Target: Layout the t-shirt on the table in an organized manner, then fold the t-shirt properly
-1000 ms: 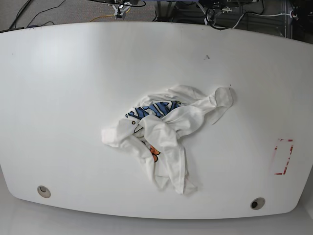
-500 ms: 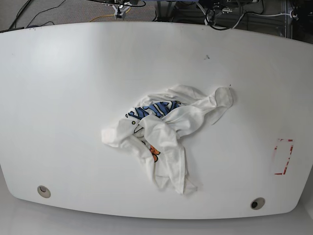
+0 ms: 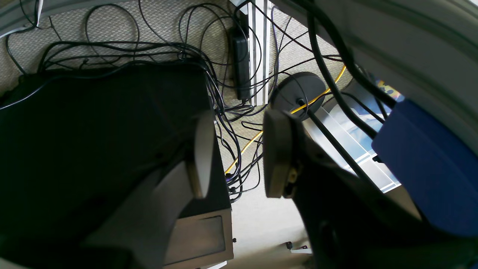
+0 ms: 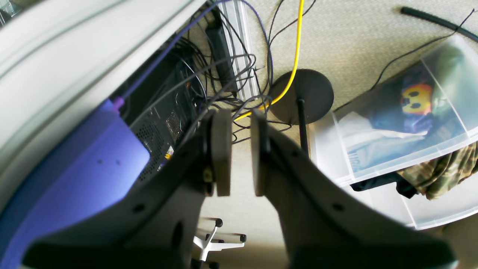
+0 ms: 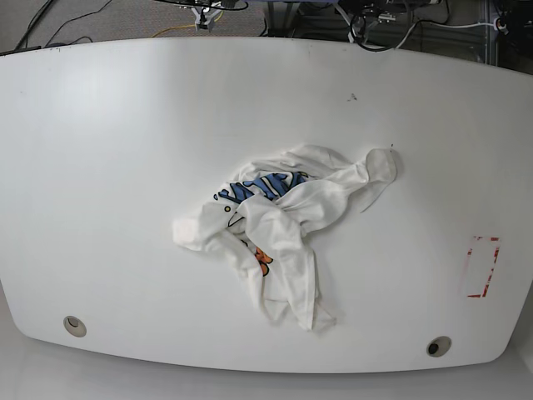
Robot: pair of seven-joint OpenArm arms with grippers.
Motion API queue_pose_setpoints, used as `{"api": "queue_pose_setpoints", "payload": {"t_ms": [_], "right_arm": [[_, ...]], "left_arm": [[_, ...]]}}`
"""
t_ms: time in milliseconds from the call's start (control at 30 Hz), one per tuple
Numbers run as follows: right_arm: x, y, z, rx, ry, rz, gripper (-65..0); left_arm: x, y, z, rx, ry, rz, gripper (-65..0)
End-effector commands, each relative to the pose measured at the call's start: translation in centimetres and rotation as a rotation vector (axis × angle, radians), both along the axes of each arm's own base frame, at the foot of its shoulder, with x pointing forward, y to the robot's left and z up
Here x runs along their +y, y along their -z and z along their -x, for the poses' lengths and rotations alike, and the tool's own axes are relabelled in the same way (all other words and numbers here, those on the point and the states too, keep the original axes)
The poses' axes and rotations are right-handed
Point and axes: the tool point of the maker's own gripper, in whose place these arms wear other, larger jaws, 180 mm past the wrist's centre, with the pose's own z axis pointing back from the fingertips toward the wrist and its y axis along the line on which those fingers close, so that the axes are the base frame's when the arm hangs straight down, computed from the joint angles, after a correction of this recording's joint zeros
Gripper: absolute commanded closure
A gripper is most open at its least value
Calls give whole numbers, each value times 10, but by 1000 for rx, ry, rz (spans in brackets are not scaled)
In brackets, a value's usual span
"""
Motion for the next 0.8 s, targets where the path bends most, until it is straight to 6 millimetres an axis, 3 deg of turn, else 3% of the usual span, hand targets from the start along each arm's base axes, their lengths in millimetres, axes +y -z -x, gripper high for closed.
{"api": "queue_pose_setpoints", "payload": {"t_ms": [0, 767], "right_arm": [[1, 0, 3, 11, -8, -7, -88], [1, -1, 9, 24, -13, -6, -88]], "left_arm": [[2, 0, 2, 4, 5, -3, -199], [3, 0, -5, -13, 5, -3, -201]]}}
